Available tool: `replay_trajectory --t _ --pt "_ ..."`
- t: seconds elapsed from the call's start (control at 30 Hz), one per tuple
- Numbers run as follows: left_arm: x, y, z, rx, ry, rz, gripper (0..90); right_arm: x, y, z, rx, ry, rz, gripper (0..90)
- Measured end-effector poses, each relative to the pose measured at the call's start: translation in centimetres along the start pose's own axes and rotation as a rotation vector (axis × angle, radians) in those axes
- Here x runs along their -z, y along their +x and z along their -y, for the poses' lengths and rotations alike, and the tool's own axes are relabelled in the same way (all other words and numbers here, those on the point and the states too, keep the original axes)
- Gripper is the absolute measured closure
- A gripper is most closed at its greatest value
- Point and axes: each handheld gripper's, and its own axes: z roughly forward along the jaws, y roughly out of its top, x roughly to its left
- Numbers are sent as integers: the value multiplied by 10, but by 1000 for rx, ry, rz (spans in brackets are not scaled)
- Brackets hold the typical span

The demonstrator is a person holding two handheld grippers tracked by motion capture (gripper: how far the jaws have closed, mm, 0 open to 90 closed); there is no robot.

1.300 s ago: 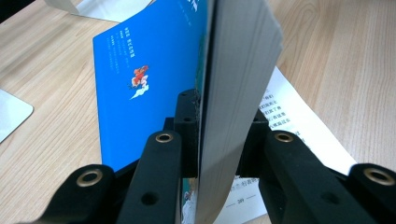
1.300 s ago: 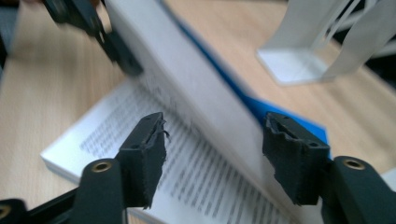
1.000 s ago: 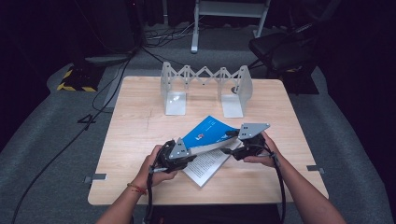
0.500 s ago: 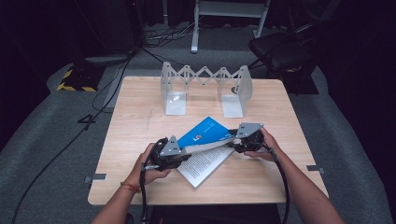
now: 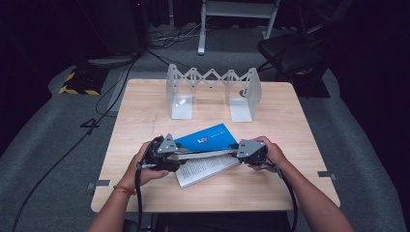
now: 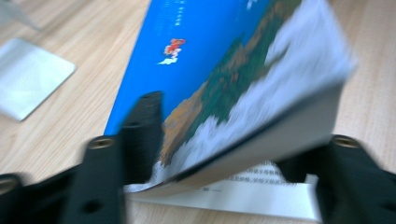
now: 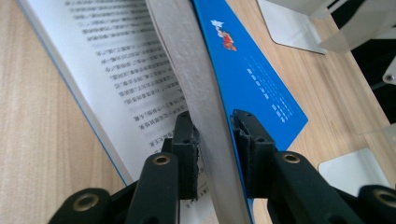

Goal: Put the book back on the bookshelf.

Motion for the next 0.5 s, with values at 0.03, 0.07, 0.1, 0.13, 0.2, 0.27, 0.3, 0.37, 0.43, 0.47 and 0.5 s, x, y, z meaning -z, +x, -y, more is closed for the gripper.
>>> replay_trajectory --t 0.03,0.07,0.1,0.13,0.2,0.27,0.3,0.37,0.43,0.47,0.5 --pt "0 -5 -2 -9 0 -14 348 0 1 -2 4 6 4 726" --pt "0 -12 -5 -31 6 -46 337 0 2 -4 10 8 8 727" --pt "0 -16 -8 -51 14 -52 317 0 3 -6 13 15 12 727" --pt "-1 -20 -11 -61 10 -49 309 0 4 -7 8 19 15 727" --pt "-4 -29 -20 -81 12 -37 298 0 4 -10 16 25 18 730" --pt "-9 -35 -28 -104 30 -57 279 1 5 -14 22 26 19 734" --pt "-12 -38 -34 -104 38 -59 263 1 5 -16 26 25 20 735" --pt "-18 -38 -39 -101 63 -94 251 1 7 -21 42 27 26 738" --pt "-20 -37 -40 -93 73 -108 250 1 7 -23 35 37 19 739" --pt "-21 -34 -40 -89 75 -124 250 1 8 -25 25 44 21 738" --pt "-20 -32 -39 -76 82 -115 290 0 8 -27 18 55 20 737"
